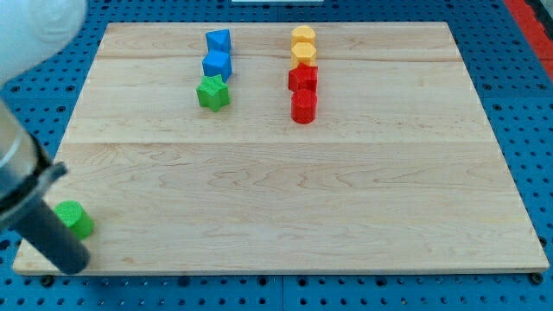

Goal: Move green circle closer to the green star

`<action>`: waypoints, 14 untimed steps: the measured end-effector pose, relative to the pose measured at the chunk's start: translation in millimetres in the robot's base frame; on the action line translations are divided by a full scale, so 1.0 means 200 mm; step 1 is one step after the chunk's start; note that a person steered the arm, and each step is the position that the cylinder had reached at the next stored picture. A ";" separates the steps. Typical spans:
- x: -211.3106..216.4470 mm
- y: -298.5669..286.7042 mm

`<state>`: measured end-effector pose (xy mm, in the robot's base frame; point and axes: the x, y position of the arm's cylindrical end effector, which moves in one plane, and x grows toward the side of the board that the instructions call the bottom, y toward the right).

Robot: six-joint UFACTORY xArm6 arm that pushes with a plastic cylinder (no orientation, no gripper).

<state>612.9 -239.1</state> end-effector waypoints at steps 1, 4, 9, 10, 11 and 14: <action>-0.08 -0.11; -0.41 0.07; -0.44 0.46; -0.50 0.47; -0.58 0.49; -0.74 0.61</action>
<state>465.6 -116.9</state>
